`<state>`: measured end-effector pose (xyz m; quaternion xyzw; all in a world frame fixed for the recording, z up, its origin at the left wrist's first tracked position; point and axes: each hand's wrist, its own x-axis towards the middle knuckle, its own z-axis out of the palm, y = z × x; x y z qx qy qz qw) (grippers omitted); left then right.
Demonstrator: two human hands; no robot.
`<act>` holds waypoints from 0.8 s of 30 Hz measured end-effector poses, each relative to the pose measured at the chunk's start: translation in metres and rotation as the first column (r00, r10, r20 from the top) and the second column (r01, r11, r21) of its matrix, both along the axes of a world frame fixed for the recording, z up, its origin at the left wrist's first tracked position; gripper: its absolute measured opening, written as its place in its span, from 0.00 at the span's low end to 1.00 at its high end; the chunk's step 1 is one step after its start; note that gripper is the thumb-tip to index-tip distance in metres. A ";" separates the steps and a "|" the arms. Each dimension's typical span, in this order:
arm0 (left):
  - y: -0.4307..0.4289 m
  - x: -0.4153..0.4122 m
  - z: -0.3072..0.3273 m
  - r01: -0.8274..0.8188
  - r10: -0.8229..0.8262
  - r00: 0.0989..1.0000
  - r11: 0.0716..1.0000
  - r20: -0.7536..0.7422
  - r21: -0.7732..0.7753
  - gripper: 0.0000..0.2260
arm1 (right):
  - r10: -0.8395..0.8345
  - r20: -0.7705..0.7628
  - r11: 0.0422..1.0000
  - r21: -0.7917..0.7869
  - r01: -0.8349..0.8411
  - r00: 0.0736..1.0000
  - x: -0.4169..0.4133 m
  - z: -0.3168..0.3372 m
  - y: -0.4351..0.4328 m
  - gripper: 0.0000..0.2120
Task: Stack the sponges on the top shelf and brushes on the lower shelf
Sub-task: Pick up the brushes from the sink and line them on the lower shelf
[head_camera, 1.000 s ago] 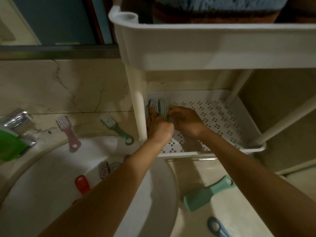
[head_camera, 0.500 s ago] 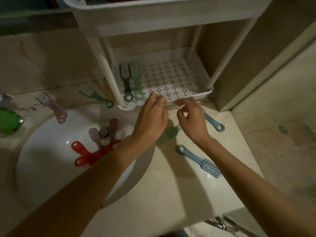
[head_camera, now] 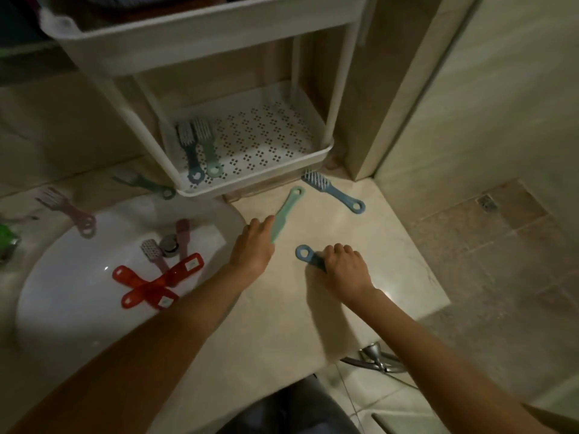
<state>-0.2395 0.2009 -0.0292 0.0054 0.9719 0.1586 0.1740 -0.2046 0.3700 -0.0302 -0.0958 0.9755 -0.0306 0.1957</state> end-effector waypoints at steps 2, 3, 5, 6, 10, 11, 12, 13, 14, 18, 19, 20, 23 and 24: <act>-0.003 0.003 -0.001 -0.103 0.100 0.995 0.987 0.031 0.126 0.20 | -0.008 0.054 1.000 0.003 0.008 0.999 -0.005 0.000 0.002 0.11; -0.005 0.005 0.000 -0.160 0.154 0.987 0.969 0.048 0.190 0.18 | -0.019 0.083 1.000 -0.016 0.020 0.996 -0.007 0.001 0.004 0.11; -0.009 0.009 0.002 -0.267 0.263 0.963 0.916 0.054 0.300 0.15 | -0.041 0.158 0.995 -0.082 0.054 0.987 -0.012 0.006 0.007 0.12; -0.012 0.012 0.005 -0.310 0.317 0.948 0.888 0.038 0.338 0.13 | -0.049 0.199 0.991 -0.116 0.073 0.979 -0.014 0.009 0.008 0.12; -0.019 0.019 0.016 -0.447 0.503 0.864 0.785 -0.020 0.430 0.07 | -0.068 0.235 0.982 -0.158 0.107 0.970 -0.022 0.017 0.004 0.10; -0.020 0.020 0.020 -0.469 0.540 0.841 0.757 -0.030 0.455 0.06 | -0.095 0.228 0.974 -0.181 0.138 0.969 -0.026 0.018 0.002 0.08; -0.021 0.022 0.025 -0.481 0.571 0.820 0.731 -0.048 0.484 0.06 | -0.130 0.221 0.956 -0.229 0.181 0.967 -0.030 0.021 -0.001 0.07; -0.023 0.022 0.031 -0.482 0.597 0.799 0.708 -0.072 0.516 0.05 | -0.175 0.217 0.927 -0.292 0.234 0.961 -0.034 0.024 -0.003 0.07; -0.025 0.022 0.038 -0.473 0.612 0.784 0.697 -0.104 0.539 0.05 | -0.219 0.202 0.889 -0.362 0.280 0.955 -0.039 0.029 -0.006 0.06; -0.032 0.012 0.064 -0.396 0.627 0.729 0.714 -0.275 0.577 0.05 | -0.352 0.127 0.713 -0.605 0.353 0.927 -0.059 0.054 -0.019 0.05; -0.034 0.007 0.068 -0.373 0.631 0.716 0.708 -0.299 0.600 0.05 | -0.381 0.108 0.667 -0.656 0.354 0.918 -0.066 0.061 -0.023 0.05; -0.037 0.002 0.072 -0.359 0.639 0.703 0.698 -0.312 0.620 0.05 | -0.406 0.095 0.622 -0.700 0.351 0.909 -0.072 0.068 -0.027 0.05; -0.045 -0.015 0.077 -0.378 0.700 0.666 0.615 -0.258 0.693 0.09 | -0.437 0.189 0.389 -0.842 0.374 0.879 -0.095 0.088 -0.040 0.07; -0.048 -0.021 0.079 -0.389 0.723 0.654 0.576 -0.225 0.719 0.11 | -0.440 0.239 0.294 -0.873 0.390 0.866 -0.104 0.094 -0.045 0.08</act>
